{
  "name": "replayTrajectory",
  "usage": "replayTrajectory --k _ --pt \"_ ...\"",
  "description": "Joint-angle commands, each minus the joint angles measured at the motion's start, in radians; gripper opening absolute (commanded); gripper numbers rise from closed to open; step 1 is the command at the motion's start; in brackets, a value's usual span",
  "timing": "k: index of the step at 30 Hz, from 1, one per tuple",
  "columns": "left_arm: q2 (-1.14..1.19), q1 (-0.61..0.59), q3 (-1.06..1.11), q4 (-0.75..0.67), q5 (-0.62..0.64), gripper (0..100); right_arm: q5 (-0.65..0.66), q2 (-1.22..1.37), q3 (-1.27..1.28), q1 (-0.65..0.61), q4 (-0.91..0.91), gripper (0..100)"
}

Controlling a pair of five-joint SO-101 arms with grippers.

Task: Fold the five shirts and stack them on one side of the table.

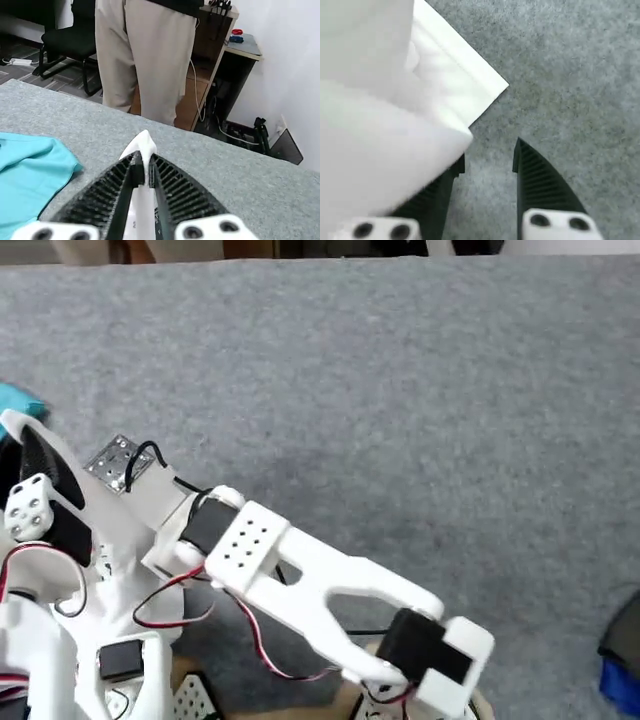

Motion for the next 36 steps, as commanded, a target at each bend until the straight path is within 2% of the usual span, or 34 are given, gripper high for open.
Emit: replayTrajectory --k 1,9,15,26,31,36 --pt "0.001 -0.006 0.0 0.003 -0.006 2 0.052 0.038 -0.053 -0.015 -0.072 16.8" --pt "0.001 -0.005 0.0 0.003 -0.006 2 0.12 0.242 -0.105 -0.016 -0.265 16.8" --pt "0.001 -0.005 0.038 -0.005 -0.008 2 0.121 0.447 -0.252 -0.016 -0.253 16.7" --pt "0.001 -0.005 0.041 -0.006 -0.008 2 0.121 0.651 -0.619 0.007 0.192 16.4" --pt "0.001 -0.005 0.04 -0.006 -0.008 2 0.121 0.742 -0.76 0.044 0.315 4.1" --pt "0.001 -0.005 0.034 -0.008 -0.008 2 0.117 0.808 -0.901 0.094 0.43 3.4"
